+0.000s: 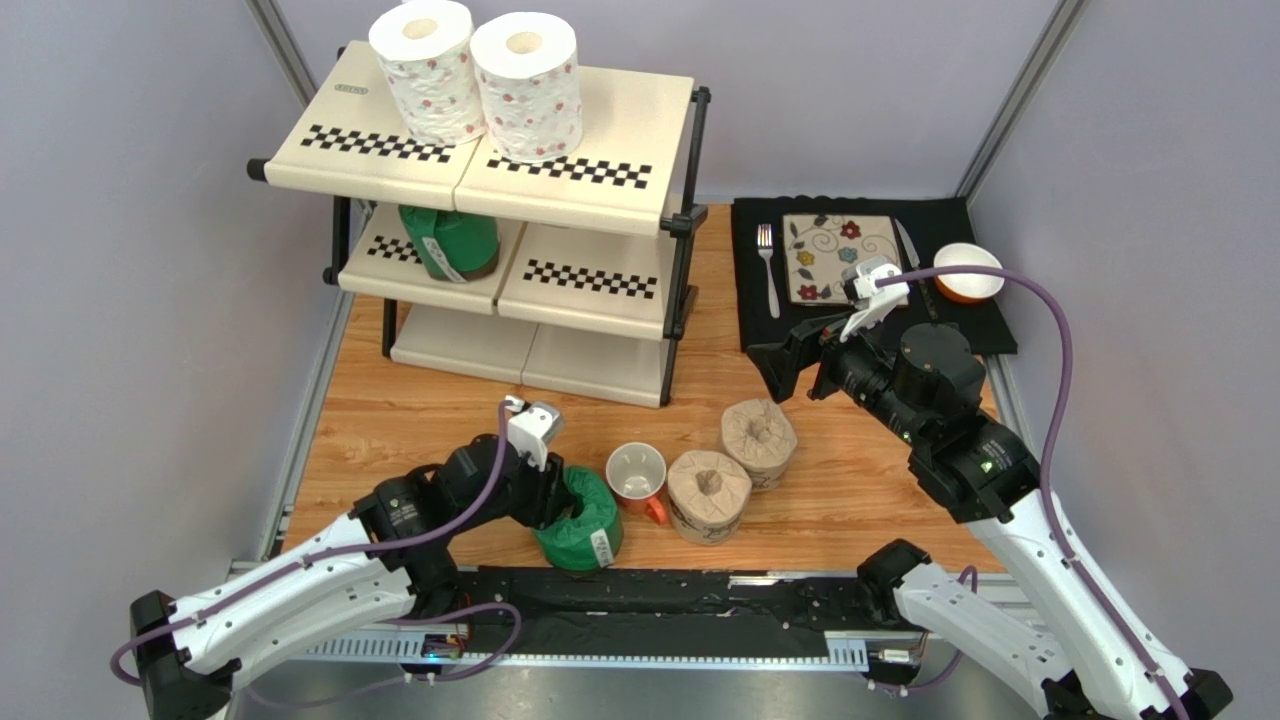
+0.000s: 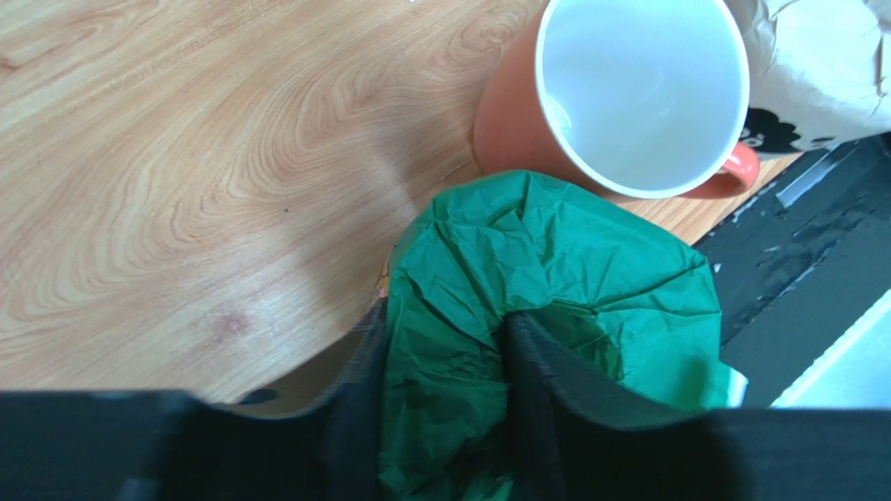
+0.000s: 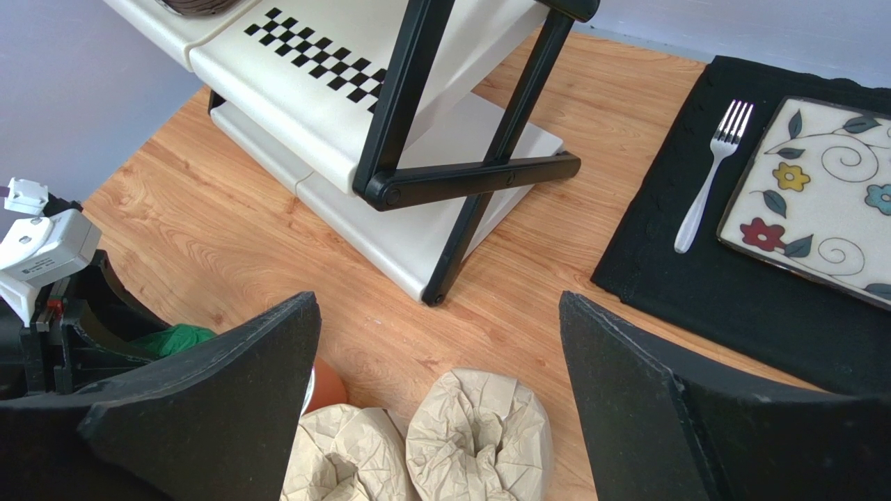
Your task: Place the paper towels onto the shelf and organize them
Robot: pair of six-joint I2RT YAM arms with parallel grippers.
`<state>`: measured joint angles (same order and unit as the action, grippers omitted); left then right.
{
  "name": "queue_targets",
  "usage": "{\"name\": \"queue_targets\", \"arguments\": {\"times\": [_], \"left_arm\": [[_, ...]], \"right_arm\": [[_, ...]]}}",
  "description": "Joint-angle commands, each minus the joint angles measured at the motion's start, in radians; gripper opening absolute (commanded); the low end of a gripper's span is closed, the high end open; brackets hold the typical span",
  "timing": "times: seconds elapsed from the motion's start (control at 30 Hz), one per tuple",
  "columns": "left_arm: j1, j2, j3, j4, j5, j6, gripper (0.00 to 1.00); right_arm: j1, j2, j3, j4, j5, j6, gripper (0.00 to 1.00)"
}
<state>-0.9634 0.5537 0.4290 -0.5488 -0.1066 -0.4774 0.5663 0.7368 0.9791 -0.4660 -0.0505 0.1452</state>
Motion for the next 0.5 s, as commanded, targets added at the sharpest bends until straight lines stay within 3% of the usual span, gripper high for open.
{"name": "queue_targets", "arguments": {"times": [0.0, 0.07, 0.23, 0.47], "left_arm": [[-0.003, -0.001, -0.015, -0.025, 0.007, 0.010, 0.35], [-0.005, -0.008, 0.002, -0.028, 0.005, 0.010, 0.26], [-0.005, -0.015, 0.108, -0.069, -0.024, 0.019, 0.25], [-0.005, 0.020, 0.367, -0.172, -0.229, 0.100, 0.25]], "right_arm": [[0.003, -0.011, 0.007, 0.030, 0.015, -0.001, 0.89], [0.003, -0.014, 0.007, 0.030, 0.014, -0.001, 0.89], [0.003, -0.016, 0.009, 0.026, 0.015, -0.002, 0.89], [0.003, -0.022, 0.010, 0.017, 0.023, -0.009, 0.89]]}}
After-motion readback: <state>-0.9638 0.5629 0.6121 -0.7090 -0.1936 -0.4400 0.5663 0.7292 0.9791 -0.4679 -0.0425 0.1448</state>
